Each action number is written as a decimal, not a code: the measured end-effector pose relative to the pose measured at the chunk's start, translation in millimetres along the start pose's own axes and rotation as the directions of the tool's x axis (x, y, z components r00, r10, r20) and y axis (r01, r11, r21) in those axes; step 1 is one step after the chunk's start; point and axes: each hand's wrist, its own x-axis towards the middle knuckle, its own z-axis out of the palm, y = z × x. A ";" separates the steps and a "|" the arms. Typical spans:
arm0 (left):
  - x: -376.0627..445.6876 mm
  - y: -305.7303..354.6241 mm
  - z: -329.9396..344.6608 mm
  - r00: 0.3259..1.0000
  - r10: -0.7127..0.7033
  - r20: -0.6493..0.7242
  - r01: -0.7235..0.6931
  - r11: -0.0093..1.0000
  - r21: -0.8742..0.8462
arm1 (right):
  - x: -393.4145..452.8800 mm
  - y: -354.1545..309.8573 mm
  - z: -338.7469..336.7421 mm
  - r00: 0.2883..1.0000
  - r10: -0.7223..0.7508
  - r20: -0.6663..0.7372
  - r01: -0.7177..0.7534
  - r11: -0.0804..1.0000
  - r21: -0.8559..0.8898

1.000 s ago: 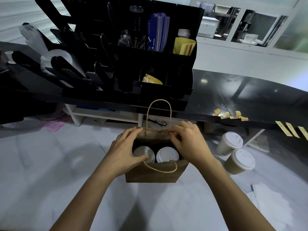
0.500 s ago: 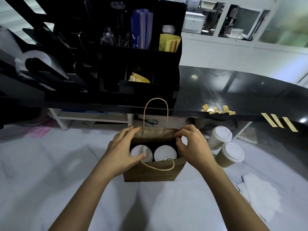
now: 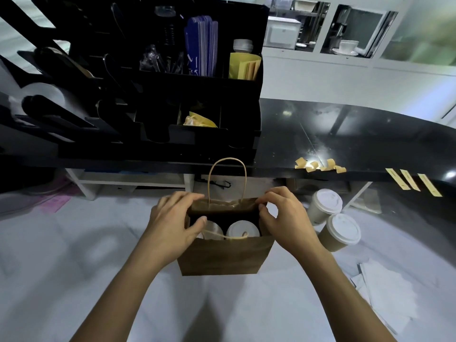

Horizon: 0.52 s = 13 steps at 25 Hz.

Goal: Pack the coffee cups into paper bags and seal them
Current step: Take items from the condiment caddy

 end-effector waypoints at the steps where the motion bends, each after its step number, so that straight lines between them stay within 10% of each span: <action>1: 0.9 4.4 -2.2 1.000 0.008 -0.018 -0.009 1.000 -0.008 | -0.7 -0.2 -1.8 1.000 0.001 -0.004 -0.001 1.000 0.004; 13: 1.0 75.9 -33.5 0.951 0.308 -0.022 -0.309 0.944 -0.115 | -39.3 -4.4 -34.4 0.984 0.080 -0.160 -0.068 0.994 0.084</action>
